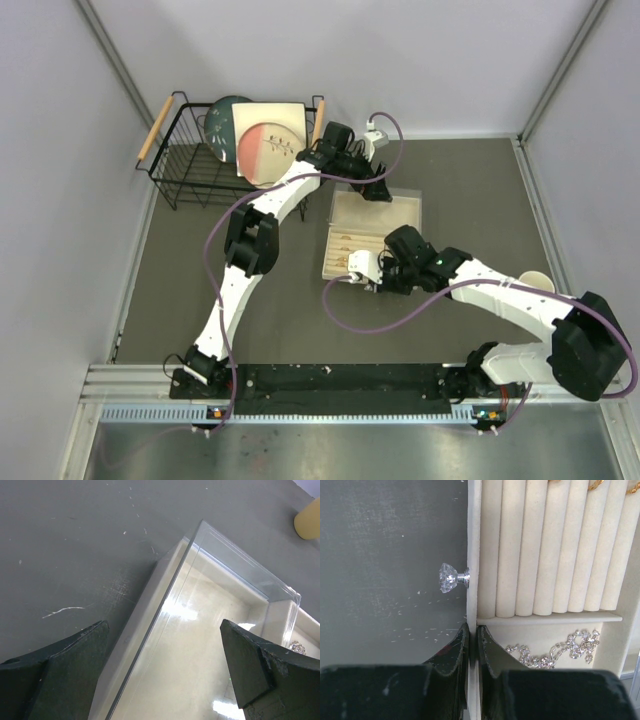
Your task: Organize the mixed jewelry
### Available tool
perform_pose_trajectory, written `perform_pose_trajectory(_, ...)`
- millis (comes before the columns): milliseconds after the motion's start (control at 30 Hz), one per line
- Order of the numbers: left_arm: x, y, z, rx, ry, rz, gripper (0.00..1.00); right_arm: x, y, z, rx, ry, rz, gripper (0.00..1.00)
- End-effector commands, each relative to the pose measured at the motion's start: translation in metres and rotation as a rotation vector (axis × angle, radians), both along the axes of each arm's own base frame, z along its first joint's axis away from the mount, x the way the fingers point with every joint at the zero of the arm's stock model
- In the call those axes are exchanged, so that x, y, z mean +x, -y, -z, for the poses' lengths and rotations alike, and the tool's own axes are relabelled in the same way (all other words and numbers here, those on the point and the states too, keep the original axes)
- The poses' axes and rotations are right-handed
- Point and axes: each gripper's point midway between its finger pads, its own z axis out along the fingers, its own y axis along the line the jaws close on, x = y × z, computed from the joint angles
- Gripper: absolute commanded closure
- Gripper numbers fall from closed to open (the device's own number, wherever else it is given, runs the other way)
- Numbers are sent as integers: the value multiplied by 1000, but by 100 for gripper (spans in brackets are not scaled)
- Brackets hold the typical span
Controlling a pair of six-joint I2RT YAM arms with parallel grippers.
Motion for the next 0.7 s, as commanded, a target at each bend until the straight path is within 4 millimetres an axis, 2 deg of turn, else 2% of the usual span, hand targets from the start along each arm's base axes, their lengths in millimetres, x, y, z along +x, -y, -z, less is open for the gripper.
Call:
perform_pose_trajectory(0, 3, -1, -18, -40, 32, 13, 1, 23, -15, -41, 92, 118, 4, 100)
perform_pose_trajectory(333, 2, -1, -17, -39, 29, 13, 1, 22, -15, -50, 103, 118, 11, 100)
perform_pose_trajectory(667, 1, -2, -16, -37, 25, 13, 1, 22, -13, -50, 97, 118, 12, 100)
